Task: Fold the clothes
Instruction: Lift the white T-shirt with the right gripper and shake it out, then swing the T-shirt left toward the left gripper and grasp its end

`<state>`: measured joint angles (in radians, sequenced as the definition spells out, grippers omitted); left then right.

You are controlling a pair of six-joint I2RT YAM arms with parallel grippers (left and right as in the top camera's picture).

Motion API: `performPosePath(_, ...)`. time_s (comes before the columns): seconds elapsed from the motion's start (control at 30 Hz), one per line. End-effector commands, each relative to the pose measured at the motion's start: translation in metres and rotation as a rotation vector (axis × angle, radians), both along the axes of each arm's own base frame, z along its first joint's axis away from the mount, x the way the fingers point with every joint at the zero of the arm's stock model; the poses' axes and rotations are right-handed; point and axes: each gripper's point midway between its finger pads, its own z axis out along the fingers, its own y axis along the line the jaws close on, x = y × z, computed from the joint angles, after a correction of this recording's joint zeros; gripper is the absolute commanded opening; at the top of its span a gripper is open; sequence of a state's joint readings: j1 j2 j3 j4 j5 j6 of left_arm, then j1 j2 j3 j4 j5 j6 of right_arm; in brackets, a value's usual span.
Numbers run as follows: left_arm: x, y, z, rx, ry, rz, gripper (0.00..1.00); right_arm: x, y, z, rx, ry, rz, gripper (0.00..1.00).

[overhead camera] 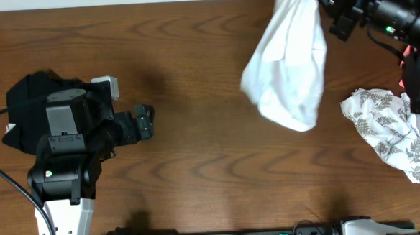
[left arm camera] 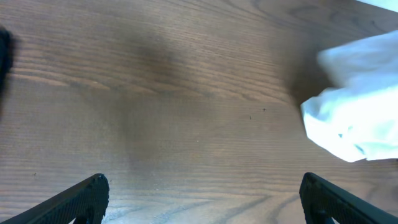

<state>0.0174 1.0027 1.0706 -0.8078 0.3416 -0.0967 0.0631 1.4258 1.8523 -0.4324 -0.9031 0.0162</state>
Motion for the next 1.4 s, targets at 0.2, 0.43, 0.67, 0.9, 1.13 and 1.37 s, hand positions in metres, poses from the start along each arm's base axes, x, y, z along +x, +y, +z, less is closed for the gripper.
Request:
performPosePath(0.2,0.001,-0.003,0.005,-0.004,-0.012,-0.02,0.98,0.052,-0.046,-0.023,-0.039,0.065,-0.326,0.01)
performPosePath(0.43,0.001,-0.003,0.005,-0.004,-0.012,-0.02,0.98,0.08,-0.122,-0.017,-0.045,0.037,-0.692,0.01)
performPosePath(0.67,0.001,-0.003,0.005,-0.004,-0.012,-0.02,0.98,0.081,-0.136,-0.005,-0.029,-0.015,-0.72,0.01)
performPosePath(0.9,0.001,-0.003,0.005,-0.004,-0.012,-0.02,0.98,0.063,-0.072,-0.007,-0.025,-0.012,-0.4,0.01)
performPosePath(1.13,0.001,-0.003,0.005,-0.004,-0.011,-0.02,0.98,0.039,0.04,-0.066,-0.113,0.151,-0.042,0.01)
performPosePath(1.37,0.001,-0.003,0.005,-0.004,-0.012,-0.02,0.98,-0.006,0.128,-0.18,-0.392,0.347,0.267,0.19)
